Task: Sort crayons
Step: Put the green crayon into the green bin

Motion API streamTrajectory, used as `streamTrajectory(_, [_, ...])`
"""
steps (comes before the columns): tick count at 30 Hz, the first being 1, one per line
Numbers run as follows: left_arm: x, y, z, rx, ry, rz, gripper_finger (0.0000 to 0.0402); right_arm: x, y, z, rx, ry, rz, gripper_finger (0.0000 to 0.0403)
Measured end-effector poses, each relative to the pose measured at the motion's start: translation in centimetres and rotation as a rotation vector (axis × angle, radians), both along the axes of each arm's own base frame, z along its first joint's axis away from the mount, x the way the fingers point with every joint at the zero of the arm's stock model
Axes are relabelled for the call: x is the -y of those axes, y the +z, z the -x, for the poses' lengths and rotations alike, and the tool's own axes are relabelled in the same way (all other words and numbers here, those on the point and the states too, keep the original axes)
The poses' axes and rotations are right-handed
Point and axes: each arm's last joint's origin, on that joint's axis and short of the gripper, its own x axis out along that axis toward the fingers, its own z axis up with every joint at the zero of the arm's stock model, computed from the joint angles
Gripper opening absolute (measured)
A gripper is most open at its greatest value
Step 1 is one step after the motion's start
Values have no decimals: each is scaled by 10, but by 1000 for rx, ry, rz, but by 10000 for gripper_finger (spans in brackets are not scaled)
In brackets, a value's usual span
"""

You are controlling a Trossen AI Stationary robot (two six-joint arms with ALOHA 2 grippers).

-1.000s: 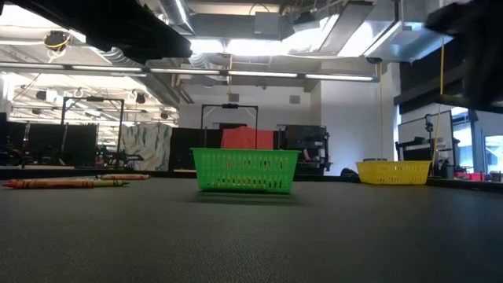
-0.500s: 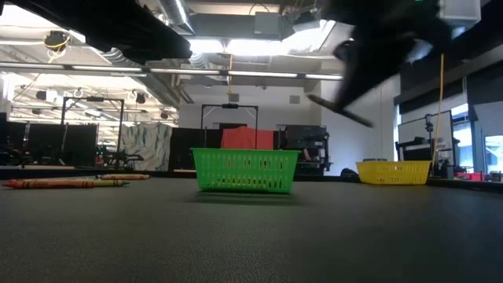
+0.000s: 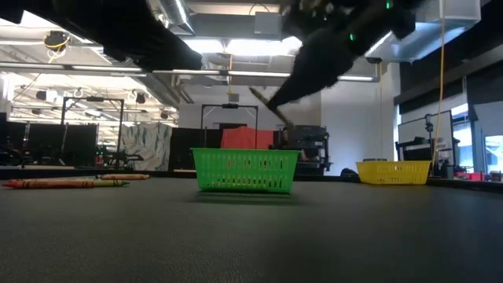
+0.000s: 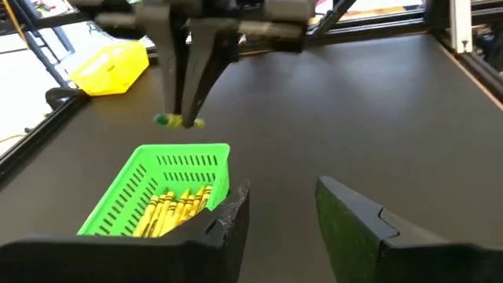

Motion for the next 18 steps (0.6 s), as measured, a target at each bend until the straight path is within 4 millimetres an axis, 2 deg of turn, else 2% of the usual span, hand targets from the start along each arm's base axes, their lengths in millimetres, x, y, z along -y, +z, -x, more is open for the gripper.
streamTrajectory(5, [1, -1, 1, -14, -20, -8, 132, 13, -9, -3, 37, -23, -17, 9])
streamTrajectory(18, [10, -1, 9, -41, -45, -29, 131, 12, -23, -11, 20, 20, 14, 10])
